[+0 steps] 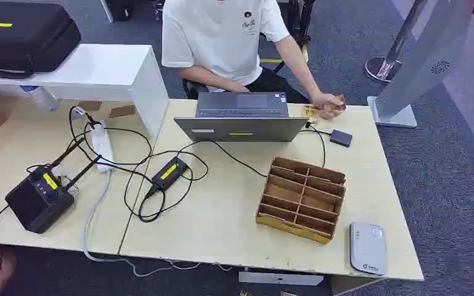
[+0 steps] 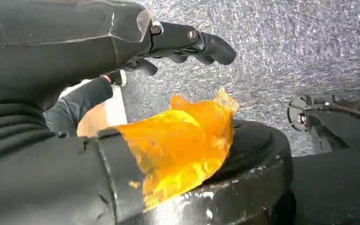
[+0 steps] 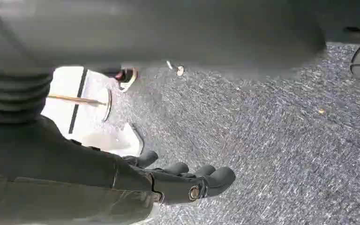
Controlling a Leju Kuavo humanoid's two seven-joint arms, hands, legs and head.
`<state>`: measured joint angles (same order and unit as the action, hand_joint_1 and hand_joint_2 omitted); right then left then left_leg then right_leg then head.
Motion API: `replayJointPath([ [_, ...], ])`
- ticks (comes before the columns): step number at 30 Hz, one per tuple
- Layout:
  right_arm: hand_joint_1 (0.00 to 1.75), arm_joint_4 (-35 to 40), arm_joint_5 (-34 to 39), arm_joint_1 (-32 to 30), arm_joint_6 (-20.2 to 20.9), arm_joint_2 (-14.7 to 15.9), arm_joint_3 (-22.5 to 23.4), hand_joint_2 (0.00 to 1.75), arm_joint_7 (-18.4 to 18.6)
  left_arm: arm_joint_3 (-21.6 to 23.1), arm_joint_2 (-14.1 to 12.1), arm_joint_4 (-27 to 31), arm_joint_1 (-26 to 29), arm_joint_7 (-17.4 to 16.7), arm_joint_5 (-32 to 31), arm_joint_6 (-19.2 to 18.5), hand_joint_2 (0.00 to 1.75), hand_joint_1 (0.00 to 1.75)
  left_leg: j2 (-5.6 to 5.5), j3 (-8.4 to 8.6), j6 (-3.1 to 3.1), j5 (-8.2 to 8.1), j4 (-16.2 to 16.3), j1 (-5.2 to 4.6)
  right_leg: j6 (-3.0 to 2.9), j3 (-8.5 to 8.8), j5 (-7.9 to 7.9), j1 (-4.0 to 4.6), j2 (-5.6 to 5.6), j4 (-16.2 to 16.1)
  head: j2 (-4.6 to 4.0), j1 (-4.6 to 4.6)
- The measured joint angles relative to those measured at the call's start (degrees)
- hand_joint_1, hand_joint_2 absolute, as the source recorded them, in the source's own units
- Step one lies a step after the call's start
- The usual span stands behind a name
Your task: Pass the card to the sensor for recognition and then transmit it.
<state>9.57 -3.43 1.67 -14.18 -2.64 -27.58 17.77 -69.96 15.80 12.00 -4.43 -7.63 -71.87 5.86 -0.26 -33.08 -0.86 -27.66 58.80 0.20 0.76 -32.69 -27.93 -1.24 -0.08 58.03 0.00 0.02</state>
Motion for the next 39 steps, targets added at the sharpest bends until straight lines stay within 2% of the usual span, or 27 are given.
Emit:
replayJointPath([
  [9, 0.00, -0.09, 0.09, 0.18, -1.18, -0.11, -0.44, 0.00, 0.65, -0.02, -0.04, -0.02, -0.25, -0.13, 0.81, -0.99, 1.75, 0.00, -0.01, 0.00, 0.00, 0.00, 0.00, -0.01, 0.00, 0.00, 0.00, 0.00, 0.00, 0.00, 0.00, -0.02],
  [14, 0.00, -0.15, 0.42, 0.21, -2.62, -0.13, -0.44, 0.00, 1.22, -0.04, -0.07, -0.02, -0.84, -0.68, 1.05, 0.63, 1.75, 0.00, 0.00, 0.00, 0.00, 0.00, 0.00, 0.00, 0.00, 0.01, 0.00, 0.00, 0.00, 0.00, 0.00, -0.02],
  [15, 0.00, -0.15, 0.48, 0.20, -2.80, -0.13, -0.44, 0.00, 1.29, -0.04, -0.07, -0.02, -0.89, -0.70, 1.01, 0.76, 0.00, 0.00, 0.00, 0.00, 0.00, 0.00, 0.00, -0.01, 0.00, 0.01, 0.00, 0.00, 0.00, 0.00, 0.00, -0.02],
  [26, 0.00, -0.17, 0.33, 0.21, -0.94, -0.13, -0.44, 0.00, 1.05, -0.07, -0.04, -0.02, -0.66, -0.76, 0.92, 0.08, 0.00, 0.00, 0.00, 0.00, 0.00, 0.00, 0.00, 0.00, 0.00, 0.00, 0.00, 0.00, 0.00, 0.00, 0.00, -0.02],
  [27, 0.00, -0.17, 0.33, 0.21, -0.87, -0.13, -0.44, 0.00, 0.98, -0.07, -0.02, -0.02, -0.66, -0.76, 0.90, 0.00, 1.75, 0.00, 0.00, 0.00, 0.00, 0.00, 0.00, 0.00, 0.00, 0.00, 0.00, 0.00, 0.00, 0.00, 0.00, -0.02],
  [34, 0.00, -0.17, 0.26, 0.21, -0.57, -0.15, -0.44, 0.00, 0.79, -0.07, -0.04, -0.02, -0.66, -1.09, 0.46, 0.63, 1.75, 0.00, -0.01, 0.00, 0.00, 0.00, 0.00, 0.00, 0.00, 0.00, 0.00, 0.00, 0.00, 0.00, 0.00, 0.00],
  [37, 0.00, -0.17, 0.07, 0.25, -1.24, -0.15, -0.44, 0.00, 1.37, 0.15, -0.04, -0.02, -0.70, -3.03, -1.51, 5.49, 1.75, 0.00, 0.00, 0.00, 0.00, 0.00, 0.00, 0.00, 0.00, 0.00, 0.00, 0.00, 0.00, 0.00, 0.00, -0.02],
  [38, 0.00, -0.22, 0.09, 0.21, -2.54, -0.15, -0.44, 0.00, 2.50, 0.18, -0.18, -0.02, -0.64, -3.78, -2.15, 9.02, 1.75, 0.00, 0.00, 0.00, 0.00, 0.00, 0.00, 0.00, 0.00, 0.00, 0.00, 0.00, 0.00, 0.00, 0.00, -0.02],
  [39, 0.00, -0.26, 0.13, 0.22, -4.75, -0.22, -0.44, 0.00, 4.12, 0.35, -0.15, -0.02, -0.56, -4.48, -2.91, 15.43, 1.75, 0.00, 0.01, 0.00, 0.00, 0.00, 0.00, 0.00, 0.00, 0.00, 0.00, 0.01, 0.01, 0.00, 0.00, 0.00],
])
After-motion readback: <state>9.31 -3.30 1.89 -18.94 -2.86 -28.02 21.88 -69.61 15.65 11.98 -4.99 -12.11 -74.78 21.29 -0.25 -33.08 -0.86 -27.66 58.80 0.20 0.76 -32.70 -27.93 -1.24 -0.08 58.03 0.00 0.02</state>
